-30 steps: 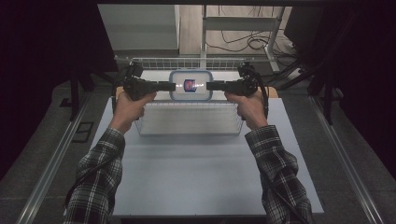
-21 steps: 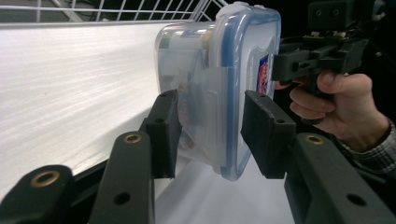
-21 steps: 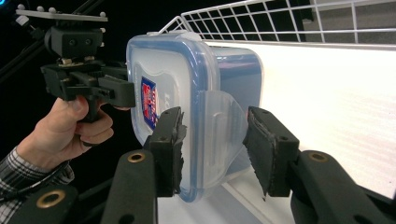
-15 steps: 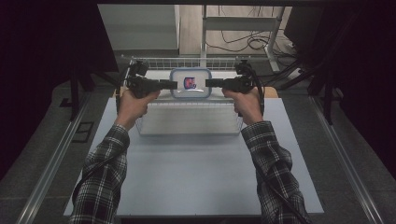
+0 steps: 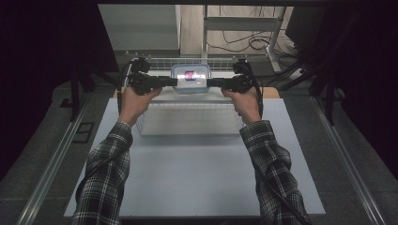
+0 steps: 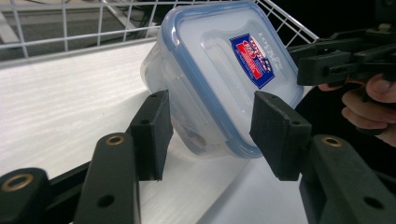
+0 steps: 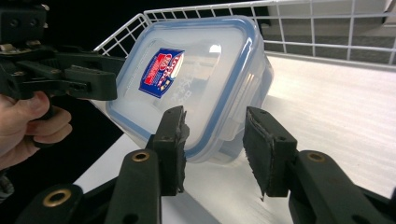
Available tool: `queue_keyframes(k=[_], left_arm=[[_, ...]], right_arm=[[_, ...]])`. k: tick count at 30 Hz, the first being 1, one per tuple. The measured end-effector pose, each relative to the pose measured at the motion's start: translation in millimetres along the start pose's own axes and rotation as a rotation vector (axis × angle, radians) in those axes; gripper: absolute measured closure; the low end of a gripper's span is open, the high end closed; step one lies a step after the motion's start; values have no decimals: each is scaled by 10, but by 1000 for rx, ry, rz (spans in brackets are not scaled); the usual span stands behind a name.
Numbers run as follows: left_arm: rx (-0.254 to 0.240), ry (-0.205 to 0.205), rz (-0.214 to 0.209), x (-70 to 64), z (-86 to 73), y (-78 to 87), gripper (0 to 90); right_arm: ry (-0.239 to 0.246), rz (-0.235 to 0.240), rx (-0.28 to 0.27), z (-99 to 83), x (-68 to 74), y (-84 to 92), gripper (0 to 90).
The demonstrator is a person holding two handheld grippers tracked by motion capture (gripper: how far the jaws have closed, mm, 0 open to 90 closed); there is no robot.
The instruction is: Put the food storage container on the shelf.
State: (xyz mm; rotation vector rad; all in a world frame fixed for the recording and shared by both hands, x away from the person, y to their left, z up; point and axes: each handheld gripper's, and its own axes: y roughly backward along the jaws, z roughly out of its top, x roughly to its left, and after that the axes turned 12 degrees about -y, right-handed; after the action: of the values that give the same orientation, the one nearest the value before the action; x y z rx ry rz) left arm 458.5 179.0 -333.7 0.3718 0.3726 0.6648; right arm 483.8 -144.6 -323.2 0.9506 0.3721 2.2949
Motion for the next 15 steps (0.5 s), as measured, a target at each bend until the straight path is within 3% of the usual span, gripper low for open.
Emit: queue_keyframes(k=[8, 9, 12, 15], left_arm=[[-18, -5, 87, -29, 34, -11, 490], [-32, -17, 112, -46, 40, 1, 483], [-51, -14, 104, -51, 40, 25, 446], [-58, -37, 102, -77, 24, 54, 398]], right_arm=[[29, -80, -45, 42, 83, 10, 586], [37, -112, -56, 52, 95, 8, 586], [49, -121, -72, 54, 105, 22, 579], [65, -101, -85, 40, 113, 63, 530]])
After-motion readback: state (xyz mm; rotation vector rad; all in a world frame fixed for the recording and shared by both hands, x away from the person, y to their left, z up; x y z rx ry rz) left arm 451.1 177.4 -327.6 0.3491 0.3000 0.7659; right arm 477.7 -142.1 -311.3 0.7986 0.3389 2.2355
